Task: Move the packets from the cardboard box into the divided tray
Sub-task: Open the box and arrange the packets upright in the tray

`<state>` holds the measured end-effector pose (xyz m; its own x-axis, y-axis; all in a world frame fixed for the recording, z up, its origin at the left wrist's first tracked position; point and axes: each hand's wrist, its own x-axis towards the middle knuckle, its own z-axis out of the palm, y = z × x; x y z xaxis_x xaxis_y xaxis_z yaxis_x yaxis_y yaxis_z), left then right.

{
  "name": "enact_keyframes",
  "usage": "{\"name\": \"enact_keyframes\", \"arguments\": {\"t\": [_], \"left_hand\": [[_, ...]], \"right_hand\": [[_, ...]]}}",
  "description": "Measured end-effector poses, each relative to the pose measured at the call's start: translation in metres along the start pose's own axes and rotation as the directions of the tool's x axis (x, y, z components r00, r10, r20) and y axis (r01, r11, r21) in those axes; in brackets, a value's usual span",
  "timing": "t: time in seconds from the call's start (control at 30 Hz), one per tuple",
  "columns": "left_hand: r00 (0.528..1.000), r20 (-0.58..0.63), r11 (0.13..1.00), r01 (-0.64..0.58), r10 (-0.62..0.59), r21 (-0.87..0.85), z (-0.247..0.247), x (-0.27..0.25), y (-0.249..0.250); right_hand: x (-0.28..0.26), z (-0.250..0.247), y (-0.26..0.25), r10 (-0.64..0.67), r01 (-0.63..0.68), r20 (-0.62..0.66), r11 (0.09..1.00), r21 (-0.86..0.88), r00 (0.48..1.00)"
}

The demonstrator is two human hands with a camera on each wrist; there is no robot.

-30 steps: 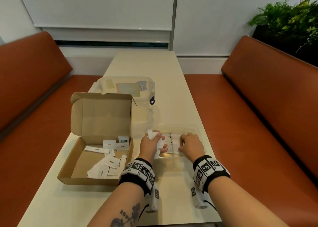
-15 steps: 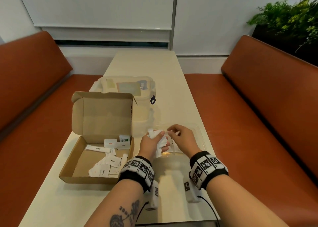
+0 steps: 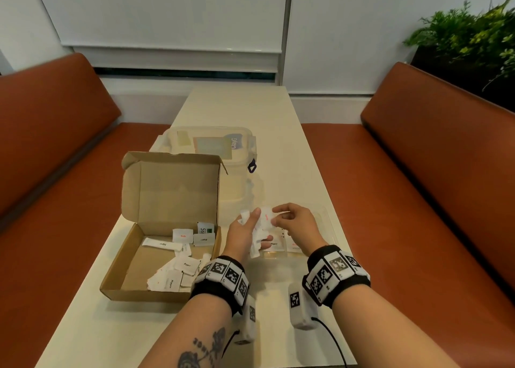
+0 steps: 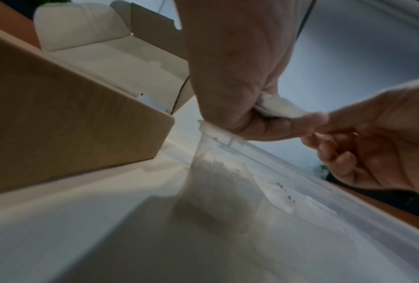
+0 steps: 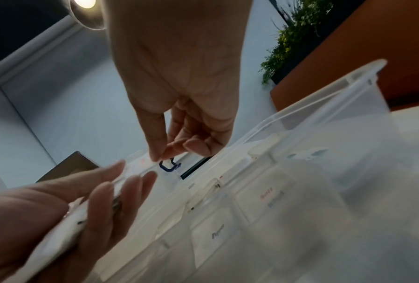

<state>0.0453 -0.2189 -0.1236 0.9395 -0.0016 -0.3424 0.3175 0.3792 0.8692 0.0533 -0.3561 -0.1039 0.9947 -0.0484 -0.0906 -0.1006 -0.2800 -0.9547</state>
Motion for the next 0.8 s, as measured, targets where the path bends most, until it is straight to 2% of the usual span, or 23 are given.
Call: {"name": "enact_keyframes", "arguments": {"t": [0.07, 0.33, 0.4, 0.5, 0.57, 0.63, 0.7, 0.77, 0.8], "left_hand": [[0.999, -0.036, 1.000, -0.023, 0.022, -0.015, -0.002, 0.003, 0.002], [0.996, -0.036, 0.996, -0.076, 0.078, 0.053, -0.001, 0.006, 0.002], [0.994, -0.054, 0.994, -0.094, 0.097, 0.055, -0.002, 0.008, 0.000], [0.994, -0.025, 0.993, -0.101, 0.102, 0.054, -0.003, 0.010, -0.001], [0.996, 0.009, 0.994, -0.084, 0.084, 0.069, -0.003, 0.011, -0.003], [0.997, 0.024, 0.994, -0.073, 0.071, 0.083, -0.001, 0.011, -0.005], [0.997, 0.020, 0.991, -0.078, 0.077, 0.106, 0.000, 0.011, -0.006], [0.995, 0.002, 0.986, -0.099, 0.100, 0.132, 0.001, 0.011, -0.006], [0.994, -0.006, 0.982, -0.109, 0.111, 0.152, 0.001, 0.011, -0.006]], "right_hand": [[0.002, -0.001, 0.003, 0.001, -0.001, -0.024, 1.000, 0.012, 1.000], [-0.001, -0.004, 0.002, -0.027, 0.027, 0.016, 1.000, -0.002, 1.000], [0.000, -0.006, 0.001, -0.047, 0.047, -0.004, 0.996, -0.081, 0.999], [0.003, -0.008, -0.004, -0.070, 0.088, 0.078, 0.960, -0.267, 0.994], [0.004, -0.008, -0.008, -0.086, 0.105, 0.077, 0.950, -0.294, 0.993], [0.005, -0.008, -0.010, -0.080, 0.076, -0.007, 0.973, -0.219, 0.997], [0.004, -0.008, -0.009, -0.020, 0.016, -0.051, 0.997, -0.080, 0.999], [0.001, -0.008, -0.007, 0.038, -0.038, -0.012, 0.999, 0.016, 0.999], [-0.001, -0.009, -0.006, 0.048, -0.048, 0.016, 0.999, 0.008, 0.999]]}}
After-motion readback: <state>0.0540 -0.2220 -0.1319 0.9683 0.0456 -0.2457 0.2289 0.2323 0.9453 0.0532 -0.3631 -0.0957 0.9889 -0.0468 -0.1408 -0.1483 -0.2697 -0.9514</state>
